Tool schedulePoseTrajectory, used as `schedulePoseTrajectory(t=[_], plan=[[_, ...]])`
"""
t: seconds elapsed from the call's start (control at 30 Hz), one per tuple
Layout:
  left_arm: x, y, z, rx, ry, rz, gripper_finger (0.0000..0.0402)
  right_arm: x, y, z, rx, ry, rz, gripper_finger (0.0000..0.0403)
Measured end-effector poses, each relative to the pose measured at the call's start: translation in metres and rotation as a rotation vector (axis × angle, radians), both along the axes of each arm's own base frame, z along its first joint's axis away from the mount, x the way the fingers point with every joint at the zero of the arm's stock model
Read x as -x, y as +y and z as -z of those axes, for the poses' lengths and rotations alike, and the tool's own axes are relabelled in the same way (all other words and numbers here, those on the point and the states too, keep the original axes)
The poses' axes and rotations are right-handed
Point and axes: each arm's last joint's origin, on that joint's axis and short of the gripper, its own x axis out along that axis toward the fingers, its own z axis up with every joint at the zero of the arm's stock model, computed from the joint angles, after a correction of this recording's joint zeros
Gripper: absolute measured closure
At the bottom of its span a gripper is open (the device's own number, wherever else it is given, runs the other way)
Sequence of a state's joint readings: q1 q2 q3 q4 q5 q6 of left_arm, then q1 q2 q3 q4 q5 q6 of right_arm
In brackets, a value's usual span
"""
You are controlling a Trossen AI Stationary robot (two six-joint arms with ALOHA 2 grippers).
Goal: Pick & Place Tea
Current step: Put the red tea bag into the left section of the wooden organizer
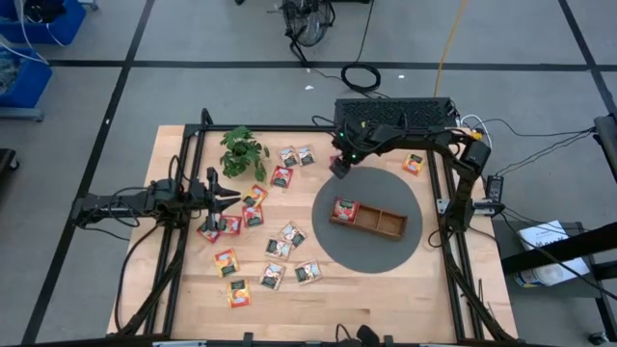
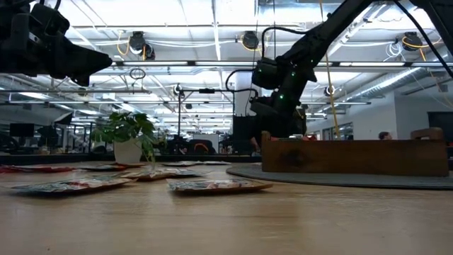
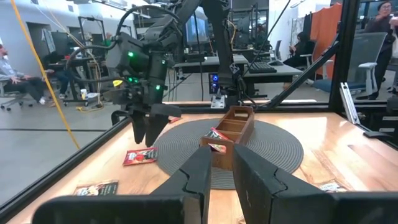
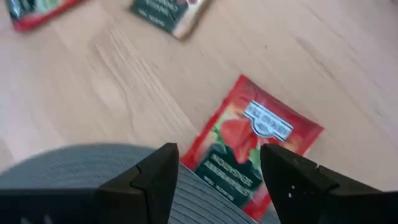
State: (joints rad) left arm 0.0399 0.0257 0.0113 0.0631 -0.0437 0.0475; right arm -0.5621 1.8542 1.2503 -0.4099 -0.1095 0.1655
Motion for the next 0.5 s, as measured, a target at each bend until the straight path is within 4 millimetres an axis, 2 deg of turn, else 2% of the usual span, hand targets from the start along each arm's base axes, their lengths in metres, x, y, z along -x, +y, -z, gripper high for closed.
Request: schedulePoseTrajectory(t=[0.1,0.3,0.5], plan=[[0.000,0.000,0.000,0.000,-0.001,0.000,0.0330,0.002,-0.005,0.005,-0.008,0.011,0.021,0.0193],[0.000,0.000,0.000,0.000,-0.001,0.000,0.0330,0.004,-0.012,0.028,-0.051,0.078,0.039,0.0193],[0.000,0.000,0.000,0.000,0.000,0.000,0.0330,0.001,-0.013,0.034,-0.085,0.051,0.013,0.0193]])
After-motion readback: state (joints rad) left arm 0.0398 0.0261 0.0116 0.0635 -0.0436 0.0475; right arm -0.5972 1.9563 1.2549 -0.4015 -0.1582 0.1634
